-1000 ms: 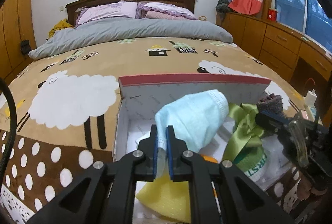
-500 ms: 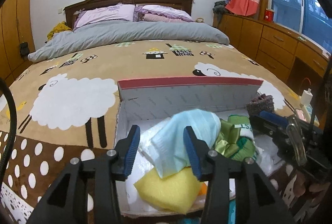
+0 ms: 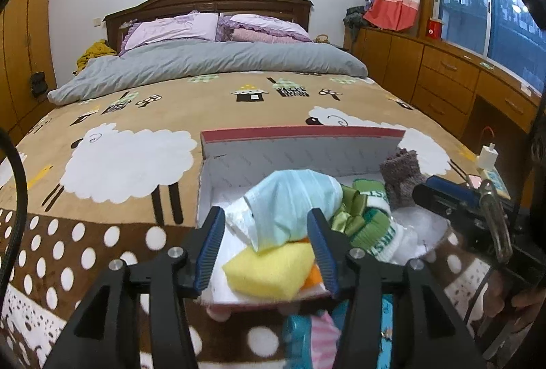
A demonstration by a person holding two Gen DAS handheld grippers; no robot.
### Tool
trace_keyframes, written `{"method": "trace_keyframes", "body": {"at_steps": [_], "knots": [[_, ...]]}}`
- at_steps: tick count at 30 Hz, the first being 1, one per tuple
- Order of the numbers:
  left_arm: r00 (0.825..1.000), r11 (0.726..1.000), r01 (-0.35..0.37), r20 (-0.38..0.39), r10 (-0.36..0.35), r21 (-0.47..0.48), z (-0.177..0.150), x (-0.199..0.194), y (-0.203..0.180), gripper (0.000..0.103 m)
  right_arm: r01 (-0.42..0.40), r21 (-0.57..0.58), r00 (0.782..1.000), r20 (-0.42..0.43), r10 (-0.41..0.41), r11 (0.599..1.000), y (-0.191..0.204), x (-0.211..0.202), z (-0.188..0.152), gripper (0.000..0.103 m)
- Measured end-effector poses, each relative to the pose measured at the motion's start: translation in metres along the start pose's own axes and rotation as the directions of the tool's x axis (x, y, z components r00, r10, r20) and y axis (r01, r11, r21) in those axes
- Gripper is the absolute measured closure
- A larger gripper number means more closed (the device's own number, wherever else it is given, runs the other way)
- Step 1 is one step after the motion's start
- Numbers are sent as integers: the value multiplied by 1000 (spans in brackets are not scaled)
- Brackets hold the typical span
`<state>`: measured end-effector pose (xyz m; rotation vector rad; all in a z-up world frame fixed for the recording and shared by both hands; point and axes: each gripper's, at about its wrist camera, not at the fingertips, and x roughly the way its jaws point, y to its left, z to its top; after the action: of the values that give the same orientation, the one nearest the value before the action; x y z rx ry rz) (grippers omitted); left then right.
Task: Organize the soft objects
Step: 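Open the left gripper to drop the mask while the right drops the ribbon into the shoebox, then move both grippers back past the teal clock toward the makeup sponges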
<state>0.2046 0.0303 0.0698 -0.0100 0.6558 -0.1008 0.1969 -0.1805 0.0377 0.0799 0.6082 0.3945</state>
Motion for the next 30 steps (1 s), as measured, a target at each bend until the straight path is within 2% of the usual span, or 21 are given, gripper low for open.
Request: {"method": "trace_keyframes", "body": {"at_steps": [16,30], "knots": [[1000,1000,7,-17,-7,-4,-39,-62,-2,50,-11,-28,1000,-1,11,1000,23,-53,-26,68],[995,998,67,-77,-67,-2,-76,-91,-18,50,-15,-26,999,-44,13,1000,32,-89,-62,67]]}}
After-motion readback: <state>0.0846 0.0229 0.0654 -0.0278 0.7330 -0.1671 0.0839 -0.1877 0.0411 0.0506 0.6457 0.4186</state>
